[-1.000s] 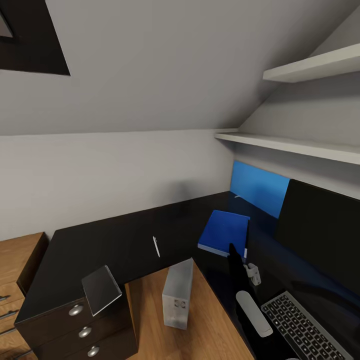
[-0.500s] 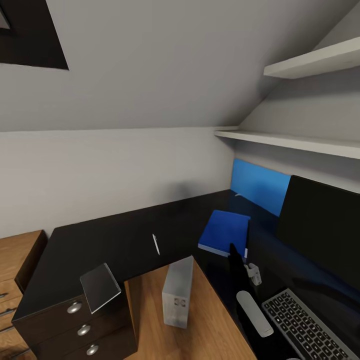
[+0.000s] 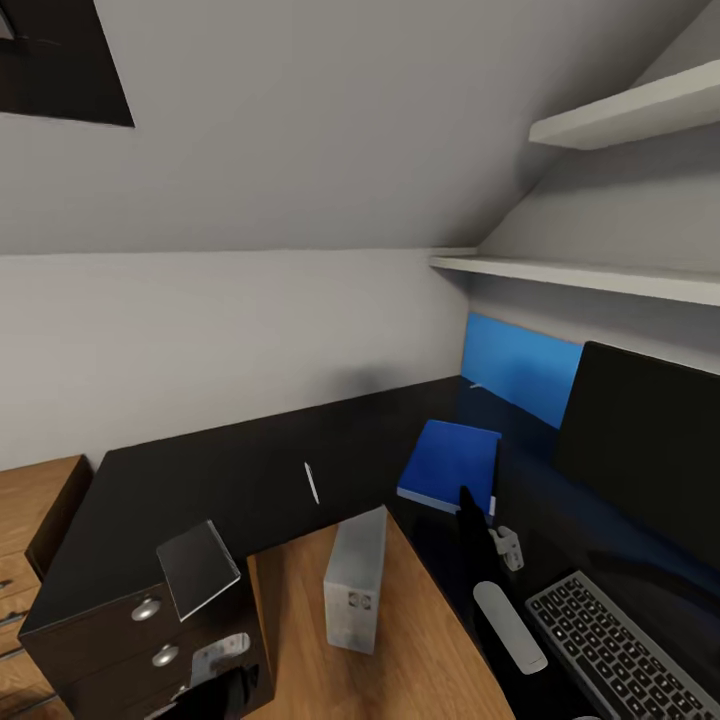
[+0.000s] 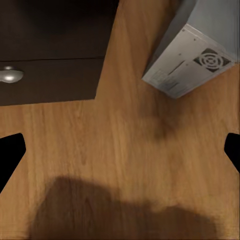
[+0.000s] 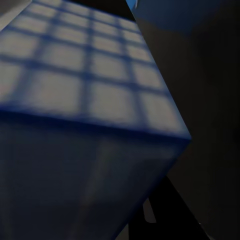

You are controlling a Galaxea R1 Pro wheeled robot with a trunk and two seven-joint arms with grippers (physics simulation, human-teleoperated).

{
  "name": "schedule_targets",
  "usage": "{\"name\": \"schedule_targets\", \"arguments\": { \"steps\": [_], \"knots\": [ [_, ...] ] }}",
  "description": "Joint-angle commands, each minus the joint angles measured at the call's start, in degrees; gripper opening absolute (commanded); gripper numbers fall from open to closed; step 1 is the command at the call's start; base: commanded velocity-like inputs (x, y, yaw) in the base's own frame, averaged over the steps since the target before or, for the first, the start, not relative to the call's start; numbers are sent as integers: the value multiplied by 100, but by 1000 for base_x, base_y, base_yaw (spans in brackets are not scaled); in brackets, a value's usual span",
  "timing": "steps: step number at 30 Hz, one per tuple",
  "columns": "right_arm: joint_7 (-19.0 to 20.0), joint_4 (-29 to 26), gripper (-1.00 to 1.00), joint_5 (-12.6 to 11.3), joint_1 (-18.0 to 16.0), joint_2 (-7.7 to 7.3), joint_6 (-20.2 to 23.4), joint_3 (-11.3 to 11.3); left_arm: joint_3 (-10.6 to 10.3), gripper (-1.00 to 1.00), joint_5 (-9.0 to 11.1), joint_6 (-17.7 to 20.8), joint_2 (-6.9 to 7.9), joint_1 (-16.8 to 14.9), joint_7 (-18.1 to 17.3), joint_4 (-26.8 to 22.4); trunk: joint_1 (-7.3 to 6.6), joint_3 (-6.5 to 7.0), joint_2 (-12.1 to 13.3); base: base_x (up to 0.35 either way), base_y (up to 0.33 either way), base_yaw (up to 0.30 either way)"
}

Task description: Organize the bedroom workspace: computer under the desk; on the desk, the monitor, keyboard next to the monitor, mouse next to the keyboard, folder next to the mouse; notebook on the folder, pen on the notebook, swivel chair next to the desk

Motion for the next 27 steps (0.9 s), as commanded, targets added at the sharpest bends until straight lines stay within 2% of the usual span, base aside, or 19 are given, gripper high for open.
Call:
{"name": "schedule_targets", "arguments": {
  "steps": [1,2,6,10,16,27],
  "knots": [
    [8,-2,-100,-57,-5,-2,-37,18,61,100,66,357,9,-3,88,-223,23,-25,-46,0,0,0],
    [8,-2,-100,-57,-5,-2,-37,18,141,100,65,626,5,-3,108,-358,45,-43,-86,0,0,0],
    [8,1,-100,-57,-5,-1,-38,18,269,100,70,1288,-15,-3,135,-558,133,-115,-246,0,0,0],
    [8,5,-100,-57,-5,1,-38,18,323,100,99,1467,-19,-3,136,-508,220,-187,-407,0,0,0],
    [16,6,-100,-42,-5,15,-51,34,322,100,85,1489,-26,-3,130,104,352,-295,-647,0,0,0],
    [17,-10,-100,-48,-5,22,-55,38,341,100,61,1151,-17,-3,116,254,594,-492,-1089,0,0,0]
  ]
}}
